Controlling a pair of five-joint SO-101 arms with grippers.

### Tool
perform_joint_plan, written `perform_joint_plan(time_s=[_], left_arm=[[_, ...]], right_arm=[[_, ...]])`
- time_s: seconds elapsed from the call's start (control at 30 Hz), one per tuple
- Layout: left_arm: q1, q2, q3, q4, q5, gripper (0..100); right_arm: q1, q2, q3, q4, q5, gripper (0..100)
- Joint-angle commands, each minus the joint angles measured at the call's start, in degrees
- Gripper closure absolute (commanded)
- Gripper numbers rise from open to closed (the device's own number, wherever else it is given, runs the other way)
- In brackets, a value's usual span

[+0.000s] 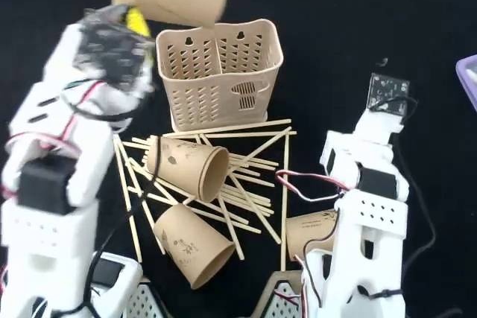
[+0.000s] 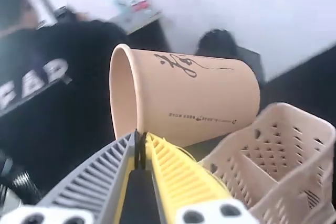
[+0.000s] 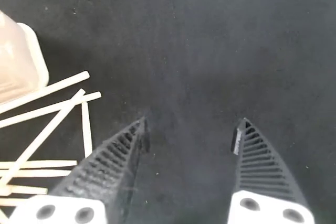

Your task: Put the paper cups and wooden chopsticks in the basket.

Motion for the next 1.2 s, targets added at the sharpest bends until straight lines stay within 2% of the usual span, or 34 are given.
perform_joint_plan(time_s=[0.0,0.1,0.3,0.47,0.57,0.9,1.17], left_arm=[[4.7,5.5,0.1,-2.7,-9.0,97],[6.1,9.5,-0.2,-2.7,-12.7,97],[10.0,16.3,-5.9,-2.8,-13.3,97],[10.0,23.6,-11.6,-2.7,-13.5,97],[10.0,25.9,-13.1,-2.3,-17.3,97],[11.1,27.4,-19.9,10.7,-26.7,97],[12.0,29.7,-20.7,11.0,-24.8,97]], right_arm=[[0.9,-1.8,1.5,-4.0,-0.7,74.4],[0.9,-1.8,2.2,-4.6,-0.4,74.4],[0.9,-1.8,3.2,-4.6,-0.4,74.4],[0.9,-1.8,3.3,-4.5,-0.3,74.4],[0.9,-1.8,3.3,-4.4,-0.3,74.4],[0.9,-1.8,3.3,-4.3,-0.3,74.4],[0.9,-1.8,3.3,-4.1,-0.2,74.4]])
